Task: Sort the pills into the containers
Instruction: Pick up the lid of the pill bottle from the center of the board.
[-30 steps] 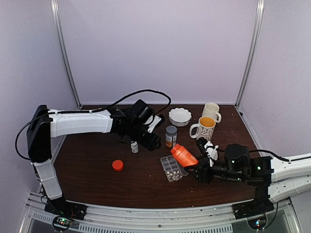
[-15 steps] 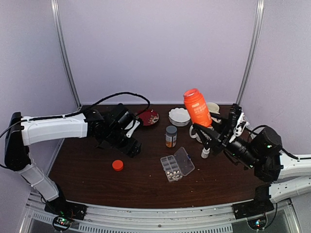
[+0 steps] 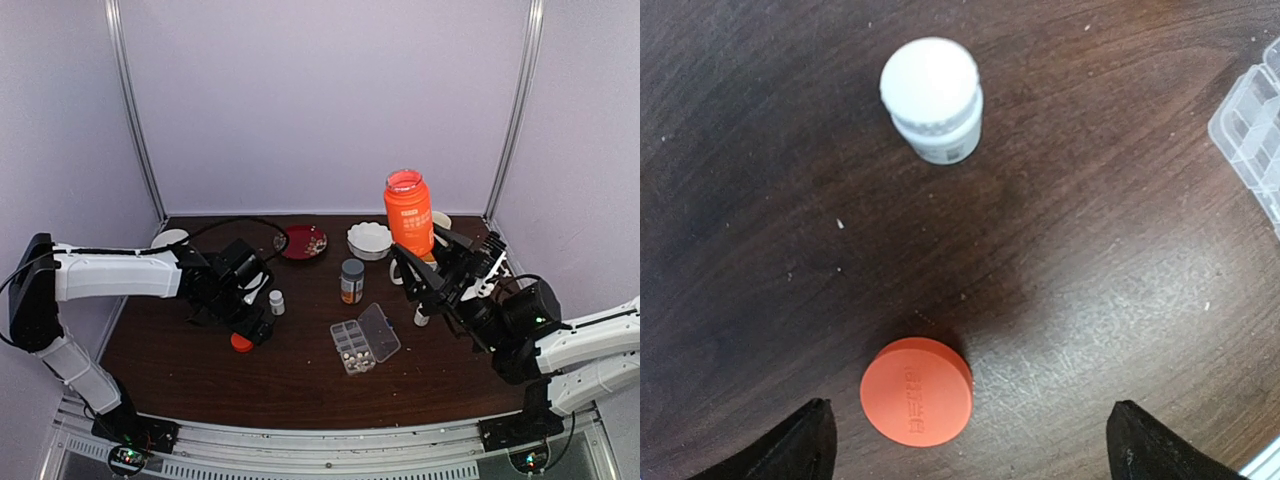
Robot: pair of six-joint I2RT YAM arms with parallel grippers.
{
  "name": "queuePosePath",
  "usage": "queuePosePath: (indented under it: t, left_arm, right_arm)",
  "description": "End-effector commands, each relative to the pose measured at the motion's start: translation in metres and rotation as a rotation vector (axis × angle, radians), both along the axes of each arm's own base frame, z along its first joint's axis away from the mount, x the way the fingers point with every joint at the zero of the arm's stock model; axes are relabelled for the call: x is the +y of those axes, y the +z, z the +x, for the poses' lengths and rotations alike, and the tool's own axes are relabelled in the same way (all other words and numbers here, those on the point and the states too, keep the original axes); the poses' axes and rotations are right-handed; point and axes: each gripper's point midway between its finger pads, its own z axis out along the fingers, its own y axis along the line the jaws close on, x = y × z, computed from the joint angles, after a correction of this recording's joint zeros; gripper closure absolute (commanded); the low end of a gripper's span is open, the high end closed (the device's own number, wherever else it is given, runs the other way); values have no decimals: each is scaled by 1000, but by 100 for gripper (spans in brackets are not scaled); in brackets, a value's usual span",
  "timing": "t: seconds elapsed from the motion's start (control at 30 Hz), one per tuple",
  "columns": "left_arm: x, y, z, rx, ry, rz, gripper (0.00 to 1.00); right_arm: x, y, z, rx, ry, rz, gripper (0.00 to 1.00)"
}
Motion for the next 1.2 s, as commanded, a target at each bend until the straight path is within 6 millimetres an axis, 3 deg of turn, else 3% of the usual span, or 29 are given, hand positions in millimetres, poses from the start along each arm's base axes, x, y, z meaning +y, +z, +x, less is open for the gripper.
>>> queuePosePath:
  t: [0.0,0.1,0.5,0.67,0.77,0.93,1.17]
  left_arm:
    - [1,-14,7,13,38,-44,2]
    - [6,-25,7,47,53,-55,5]
    - [20,-55,6,106,96,-31,18]
    - [24,-60,7,114,108,-3,22]
    - [25,-61,7,112,110,2,31]
    - [29,-57,9,98,117,22,33]
    - [28,-53,9,95,112,15,44]
  right_arm:
    - [-10,34,-12,-66,25,60,100]
    - [-20,37,-14,-87,3,103,100]
    - [-2,25,-14,-58,55,30,100]
    - [0,23,-14,-51,62,20,100]
    - [2,23,-14,-50,65,14,100]
    - [4,24,-13,-48,67,7,100]
    - [8,21,-12,-44,69,-9,100]
